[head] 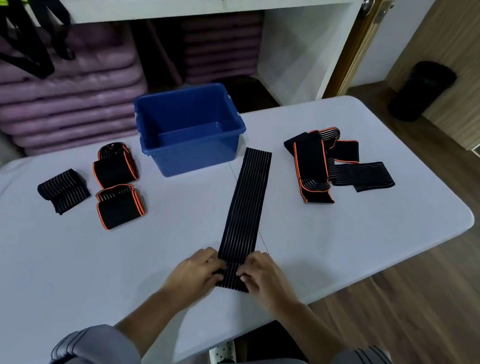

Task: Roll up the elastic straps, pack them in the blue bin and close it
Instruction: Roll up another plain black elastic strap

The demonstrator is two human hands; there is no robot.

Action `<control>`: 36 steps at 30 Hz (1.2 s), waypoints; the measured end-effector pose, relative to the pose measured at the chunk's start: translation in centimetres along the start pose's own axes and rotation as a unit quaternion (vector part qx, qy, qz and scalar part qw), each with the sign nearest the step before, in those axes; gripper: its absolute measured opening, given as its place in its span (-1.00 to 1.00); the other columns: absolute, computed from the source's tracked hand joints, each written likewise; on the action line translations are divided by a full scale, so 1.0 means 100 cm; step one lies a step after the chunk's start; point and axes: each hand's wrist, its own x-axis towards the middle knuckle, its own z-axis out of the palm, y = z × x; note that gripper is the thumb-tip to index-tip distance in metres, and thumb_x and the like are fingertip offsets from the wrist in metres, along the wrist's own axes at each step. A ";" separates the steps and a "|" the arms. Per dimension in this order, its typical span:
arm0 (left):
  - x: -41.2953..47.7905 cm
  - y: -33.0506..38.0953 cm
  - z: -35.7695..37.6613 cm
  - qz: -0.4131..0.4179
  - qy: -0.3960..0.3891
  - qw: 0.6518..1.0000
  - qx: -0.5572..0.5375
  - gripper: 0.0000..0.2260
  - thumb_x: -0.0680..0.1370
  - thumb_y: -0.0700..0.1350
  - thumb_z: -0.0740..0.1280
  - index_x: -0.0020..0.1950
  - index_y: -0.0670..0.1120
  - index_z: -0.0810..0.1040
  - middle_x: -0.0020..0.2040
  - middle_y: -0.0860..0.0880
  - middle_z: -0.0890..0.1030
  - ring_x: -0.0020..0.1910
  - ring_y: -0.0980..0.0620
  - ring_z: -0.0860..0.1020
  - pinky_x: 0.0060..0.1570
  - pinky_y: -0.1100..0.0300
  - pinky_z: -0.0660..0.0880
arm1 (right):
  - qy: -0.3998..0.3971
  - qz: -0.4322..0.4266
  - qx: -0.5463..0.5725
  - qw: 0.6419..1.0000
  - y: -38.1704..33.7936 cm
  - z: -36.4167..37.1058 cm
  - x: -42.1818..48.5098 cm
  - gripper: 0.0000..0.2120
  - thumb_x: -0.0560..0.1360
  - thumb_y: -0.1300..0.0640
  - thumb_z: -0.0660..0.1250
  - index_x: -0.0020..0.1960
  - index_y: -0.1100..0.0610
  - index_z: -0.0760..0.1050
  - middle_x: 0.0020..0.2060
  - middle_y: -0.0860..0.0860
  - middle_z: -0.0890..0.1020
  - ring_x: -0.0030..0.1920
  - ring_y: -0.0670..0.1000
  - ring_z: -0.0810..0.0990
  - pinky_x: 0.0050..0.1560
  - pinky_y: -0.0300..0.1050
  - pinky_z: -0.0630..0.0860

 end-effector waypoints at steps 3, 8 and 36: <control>-0.007 -0.010 -0.003 0.053 -0.027 0.997 0.039 -0.61 0.41 0.19 0.30 0.13 0.02 0.57 0.04 0.10 0.53 -0.07 0.18 0.48 -0.17 0.35 0.49 | -0.063 -0.054 -0.037 0.996 0.007 -0.005 -0.003 -0.66 0.38 -0.09 0.39 0.06 0.10 0.59 -0.05 0.01 0.56 -0.05 0.02 0.51 -0.04 -0.14 0.50; 0.001 -0.011 -0.004 0.082 -0.050 0.993 0.075 -0.62 0.34 0.13 0.40 0.09 0.00 0.56 0.04 0.08 0.57 -0.07 0.12 0.52 -0.12 0.28 0.54 | -0.055 -0.057 -0.063 0.995 0.005 -0.004 0.003 -0.67 0.27 0.01 0.48 -0.02 0.12 0.58 -0.15 0.02 0.59 -0.11 0.05 0.55 -0.13 -0.12 0.56; 0.023 0.000 -0.004 -0.002 -0.056 0.998 0.004 -0.56 0.36 0.01 0.39 0.23 0.01 0.52 0.13 0.08 0.56 0.09 0.06 0.49 0.07 0.19 0.48 | -0.057 -0.016 -0.051 0.997 0.018 -0.015 0.008 -0.55 0.38 0.03 0.44 0.24 0.09 0.52 0.10 0.00 0.57 0.13 0.01 0.49 0.13 -0.19 0.43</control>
